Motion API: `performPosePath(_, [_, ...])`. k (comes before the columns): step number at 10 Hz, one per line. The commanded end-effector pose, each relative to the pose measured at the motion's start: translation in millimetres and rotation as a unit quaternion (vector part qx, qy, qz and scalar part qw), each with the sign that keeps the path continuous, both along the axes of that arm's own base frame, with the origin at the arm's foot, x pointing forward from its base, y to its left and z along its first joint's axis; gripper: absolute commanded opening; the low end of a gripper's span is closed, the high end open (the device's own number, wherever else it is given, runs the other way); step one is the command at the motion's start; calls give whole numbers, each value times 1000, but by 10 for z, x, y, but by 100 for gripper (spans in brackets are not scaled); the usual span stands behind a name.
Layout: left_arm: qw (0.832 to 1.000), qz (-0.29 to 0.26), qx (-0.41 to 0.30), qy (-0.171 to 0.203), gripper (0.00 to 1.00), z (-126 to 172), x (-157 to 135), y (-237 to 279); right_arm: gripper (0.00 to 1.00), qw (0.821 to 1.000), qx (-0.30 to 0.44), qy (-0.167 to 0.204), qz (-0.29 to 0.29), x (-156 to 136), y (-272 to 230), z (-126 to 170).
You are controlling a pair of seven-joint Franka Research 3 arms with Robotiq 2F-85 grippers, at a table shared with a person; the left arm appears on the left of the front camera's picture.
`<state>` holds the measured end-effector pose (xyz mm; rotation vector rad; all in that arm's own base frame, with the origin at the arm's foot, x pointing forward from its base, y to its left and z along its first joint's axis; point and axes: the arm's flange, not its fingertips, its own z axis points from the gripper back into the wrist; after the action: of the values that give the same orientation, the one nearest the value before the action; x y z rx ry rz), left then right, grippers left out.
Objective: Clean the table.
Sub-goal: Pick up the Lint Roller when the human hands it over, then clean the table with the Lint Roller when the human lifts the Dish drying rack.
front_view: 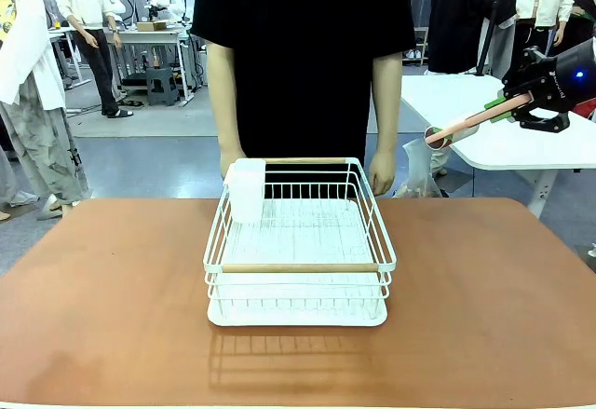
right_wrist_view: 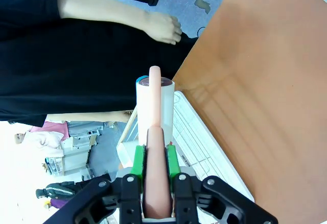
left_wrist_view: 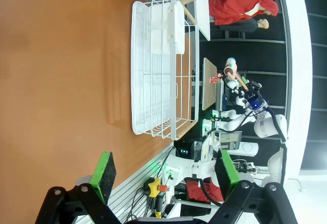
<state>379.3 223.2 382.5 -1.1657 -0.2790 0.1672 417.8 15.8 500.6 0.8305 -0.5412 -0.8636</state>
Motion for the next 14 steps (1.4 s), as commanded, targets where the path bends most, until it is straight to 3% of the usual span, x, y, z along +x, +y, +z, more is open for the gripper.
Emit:
performPosePath(1, [1000,4,4,-4,100,29,-10,20,0,1000,0,-1,-1,2,-2,8])
performPosePath(14, [1000,4,4,-4,100,29,-10,20,0,1000,0,-1,-1,2,-2,8])
